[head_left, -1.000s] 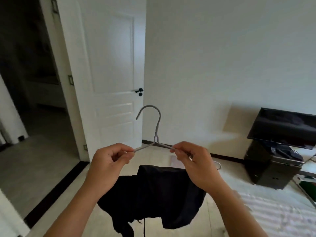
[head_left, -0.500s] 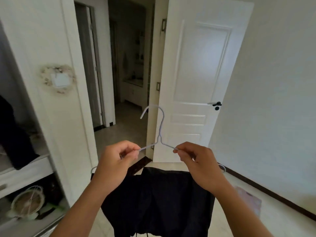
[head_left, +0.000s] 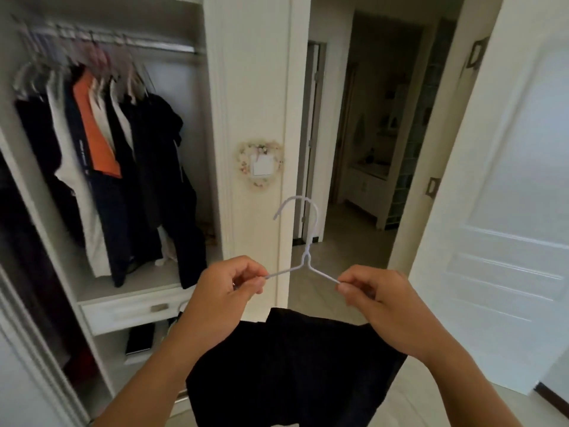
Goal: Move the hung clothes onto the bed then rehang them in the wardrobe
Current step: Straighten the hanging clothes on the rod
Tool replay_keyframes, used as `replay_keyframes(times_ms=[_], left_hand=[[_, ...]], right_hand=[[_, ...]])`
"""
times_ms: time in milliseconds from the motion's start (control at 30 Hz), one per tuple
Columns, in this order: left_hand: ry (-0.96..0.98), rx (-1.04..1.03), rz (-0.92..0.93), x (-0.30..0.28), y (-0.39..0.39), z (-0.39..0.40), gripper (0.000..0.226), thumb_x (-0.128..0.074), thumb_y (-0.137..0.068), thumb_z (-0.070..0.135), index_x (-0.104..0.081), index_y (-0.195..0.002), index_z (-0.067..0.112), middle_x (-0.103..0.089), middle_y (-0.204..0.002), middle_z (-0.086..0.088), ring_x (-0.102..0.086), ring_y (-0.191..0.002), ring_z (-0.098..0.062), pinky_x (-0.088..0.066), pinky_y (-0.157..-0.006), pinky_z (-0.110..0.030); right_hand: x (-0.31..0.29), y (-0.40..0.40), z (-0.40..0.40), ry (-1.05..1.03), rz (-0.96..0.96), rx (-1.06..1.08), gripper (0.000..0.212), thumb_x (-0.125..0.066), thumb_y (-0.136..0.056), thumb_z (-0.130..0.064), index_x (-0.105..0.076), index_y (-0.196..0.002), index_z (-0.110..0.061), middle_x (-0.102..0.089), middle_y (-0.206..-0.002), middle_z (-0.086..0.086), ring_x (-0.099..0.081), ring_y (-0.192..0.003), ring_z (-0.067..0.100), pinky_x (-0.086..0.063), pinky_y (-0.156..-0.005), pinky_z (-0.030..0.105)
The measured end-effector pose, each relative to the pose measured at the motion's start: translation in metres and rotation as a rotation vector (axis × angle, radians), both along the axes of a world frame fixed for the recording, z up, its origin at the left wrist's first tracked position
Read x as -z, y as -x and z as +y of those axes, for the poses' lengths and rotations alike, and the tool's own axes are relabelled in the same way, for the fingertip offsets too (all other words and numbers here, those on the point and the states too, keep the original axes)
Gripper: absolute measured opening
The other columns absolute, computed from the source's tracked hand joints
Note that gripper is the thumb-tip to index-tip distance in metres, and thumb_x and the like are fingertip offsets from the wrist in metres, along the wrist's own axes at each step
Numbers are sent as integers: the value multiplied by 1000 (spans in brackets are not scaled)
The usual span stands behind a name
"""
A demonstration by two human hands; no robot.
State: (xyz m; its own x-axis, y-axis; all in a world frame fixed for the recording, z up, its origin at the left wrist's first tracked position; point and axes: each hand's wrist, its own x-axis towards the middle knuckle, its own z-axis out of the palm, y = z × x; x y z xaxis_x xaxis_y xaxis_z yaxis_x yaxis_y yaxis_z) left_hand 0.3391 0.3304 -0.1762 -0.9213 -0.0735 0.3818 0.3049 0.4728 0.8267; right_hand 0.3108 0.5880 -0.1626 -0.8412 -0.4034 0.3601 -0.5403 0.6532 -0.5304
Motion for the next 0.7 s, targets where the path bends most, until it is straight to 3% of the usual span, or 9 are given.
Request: replay_keyframes(times_ms=[167,333,533,700], left_hand=[[1,-57,-3,-4,34,-45,19,-63,-91,10,-71,-85,26,-69,-78,7,-63,-75,-6,-46,-73,-22],[13,-95,11,-5,65,-98,22,-60,-93,7,-70,-86,25,-70,-83,6,-66,-80,-9,-53,-79,-29],[69,-86,31,-3,113,-169,18,-58,-94,10,-68,-88,24,-69,-83,10,-65,-85,-7,-51,-81,-22],[132,-50,53,-12,158,-224,16,-59,-95,12,-67,-88,24,-67,-84,12,-63,-86,-6,-49,-78,-21]], right_hand=[[-7,41,-49,-54,-24,-84,17,-57,-97,-31,-60,-82,-39,-63,-79,-18,-61,-73,6,-50,-64,19],[-16,71,-103,-107,-63,-134,20,-55,-98,-33,-57,-80,-40,-62,-80,-27,-62,-75,0,-50,-66,18],[-26,107,-178,-138,-89,-140,16,-55,-98,-28,-66,-87,-29,-67,-71,-14,-65,-67,6,-56,-70,29],[-38,135,-237,-163,-87,-90,21,-56,-97,-30,-67,-79,-27,-68,-67,-11,-65,-62,7,-57,-69,33]])
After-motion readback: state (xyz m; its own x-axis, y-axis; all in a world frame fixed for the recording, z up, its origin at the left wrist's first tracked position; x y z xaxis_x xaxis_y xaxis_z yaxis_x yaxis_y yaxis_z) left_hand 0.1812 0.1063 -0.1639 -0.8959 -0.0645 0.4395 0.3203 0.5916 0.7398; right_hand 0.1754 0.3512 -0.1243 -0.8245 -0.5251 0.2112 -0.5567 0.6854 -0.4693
